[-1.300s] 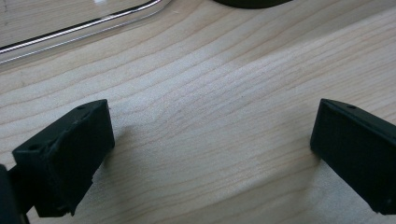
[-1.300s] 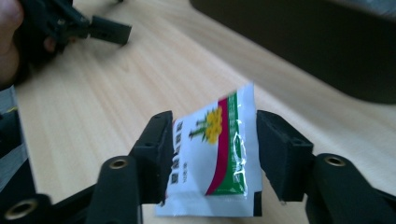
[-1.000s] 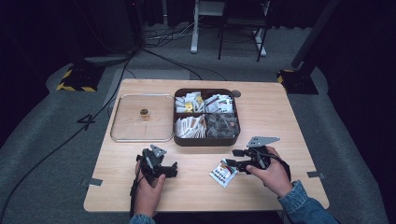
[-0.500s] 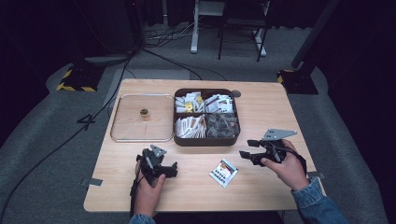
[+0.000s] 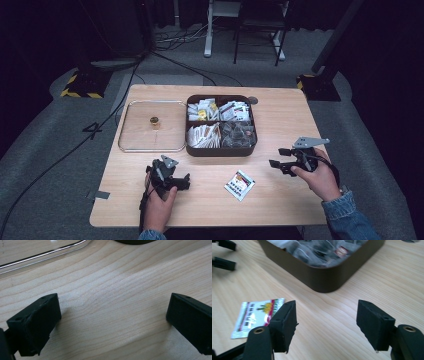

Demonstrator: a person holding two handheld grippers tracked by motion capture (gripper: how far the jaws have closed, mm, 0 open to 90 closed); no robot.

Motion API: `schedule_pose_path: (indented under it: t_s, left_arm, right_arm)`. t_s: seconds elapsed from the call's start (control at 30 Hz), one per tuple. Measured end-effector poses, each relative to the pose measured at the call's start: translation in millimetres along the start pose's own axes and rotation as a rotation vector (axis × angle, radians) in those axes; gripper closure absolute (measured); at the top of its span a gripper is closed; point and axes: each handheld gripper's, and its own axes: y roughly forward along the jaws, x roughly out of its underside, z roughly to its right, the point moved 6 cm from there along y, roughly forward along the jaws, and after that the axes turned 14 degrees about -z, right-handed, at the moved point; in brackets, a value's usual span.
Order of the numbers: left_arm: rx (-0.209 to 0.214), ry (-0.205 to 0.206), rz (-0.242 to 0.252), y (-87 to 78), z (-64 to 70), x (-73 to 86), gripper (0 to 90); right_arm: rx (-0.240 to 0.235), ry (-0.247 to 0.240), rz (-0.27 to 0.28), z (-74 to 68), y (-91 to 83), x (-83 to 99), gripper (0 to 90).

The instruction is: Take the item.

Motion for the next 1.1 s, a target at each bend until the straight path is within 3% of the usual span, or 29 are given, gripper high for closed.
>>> schedule_pose_path:
  t_s: [0.2, 0.43, 0.77, 0.97, 1.1]
  left_arm:
    - [0.003, -0.004, 0.003, 0.1, 0.6, 0.2, 0.1]
    - [0.002, -0.004, 0.003, 0.1, 0.5, 0.2, 0.1]
    - [0.003, -0.004, 0.003, 0.1, 0.5, 0.1, 0.1]
    - [0.002, -0.004, 0.003, 0.1, 0.5, 0.1, 0.1]
    - [0.003, -0.004, 0.003, 0.1, 0.5, 0.1, 0.1]
  right_arm:
    - [0.031, 0.042, -0.039, 26.5, 13.2, 13.5, 32.1]
    - [0.046, 0.045, -0.067, 42.2, 28.0, 28.8, 31.1]
    - [0.063, 0.024, -0.069, 45.8, 40.7, 44.4, 29.8]
    - [0.061, -0.01, -0.054, 44.6, 43.2, 46.7, 23.9]
    - [0.073, -0.054, -0.047, 43.6, 47.1, 48.0, 14.5]
